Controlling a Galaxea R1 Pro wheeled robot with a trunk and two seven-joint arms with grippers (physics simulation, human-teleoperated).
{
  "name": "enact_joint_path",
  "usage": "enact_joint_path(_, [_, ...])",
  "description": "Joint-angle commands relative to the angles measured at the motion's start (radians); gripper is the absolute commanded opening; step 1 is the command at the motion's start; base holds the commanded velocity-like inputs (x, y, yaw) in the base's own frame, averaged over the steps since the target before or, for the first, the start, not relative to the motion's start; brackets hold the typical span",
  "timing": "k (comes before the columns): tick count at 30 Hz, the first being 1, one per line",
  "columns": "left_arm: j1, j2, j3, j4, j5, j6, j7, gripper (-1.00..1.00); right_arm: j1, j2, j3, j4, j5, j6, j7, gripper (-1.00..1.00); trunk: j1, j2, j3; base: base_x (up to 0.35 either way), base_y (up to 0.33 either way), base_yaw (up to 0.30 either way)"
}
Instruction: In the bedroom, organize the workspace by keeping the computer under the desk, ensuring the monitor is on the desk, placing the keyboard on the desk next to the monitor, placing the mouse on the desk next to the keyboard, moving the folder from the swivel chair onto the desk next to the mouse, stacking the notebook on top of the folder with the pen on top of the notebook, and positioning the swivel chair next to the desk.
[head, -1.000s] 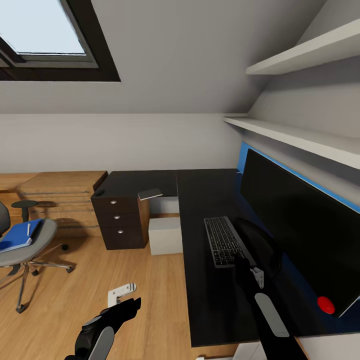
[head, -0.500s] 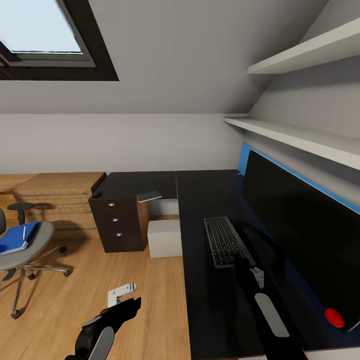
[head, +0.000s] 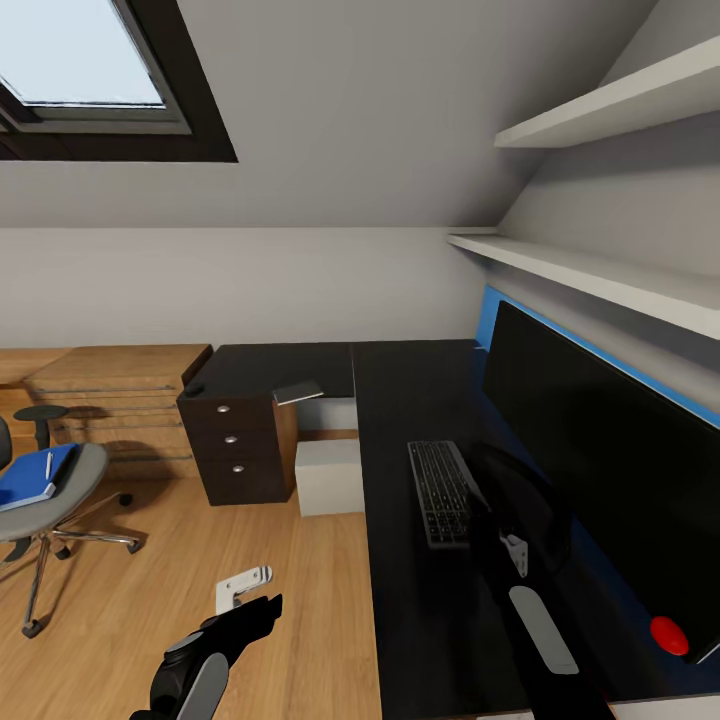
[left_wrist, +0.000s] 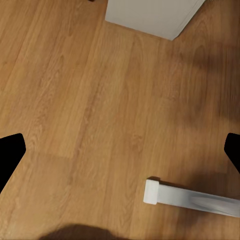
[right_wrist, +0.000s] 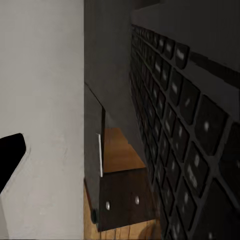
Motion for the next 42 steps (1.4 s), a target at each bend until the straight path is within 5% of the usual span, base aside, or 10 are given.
enact_joint_path(1, [-0.001,0.0,-0.001,-0.001,0.011,0.002,0.01,1.0,-0.001,0.001,-0.004,0.0,-0.01,0.006,0.004,1.0,0.0,-0.001,-0.001,0.0,0.0,0.0])
enact_joint_path(29, [-0.001,0.0,-0.001,-0.001,0.012,0.003,0.008,1.0,-0.001,-0.001,-0.004,0.0,-0.01,0.004,0.006,1.0,0.0,-0.001,-0.001,-0.002,-0.046,0.0])
enact_joint_path(42, [-0.001,0.0,-0.001,-0.001,0.015,0.005,0.008,1.0,-0.001,0.0,-0.003,0.0,-0.01,0.005,0.005,1.0,0.0,-0.001,-0.001,-0.273,0.0,0.0])
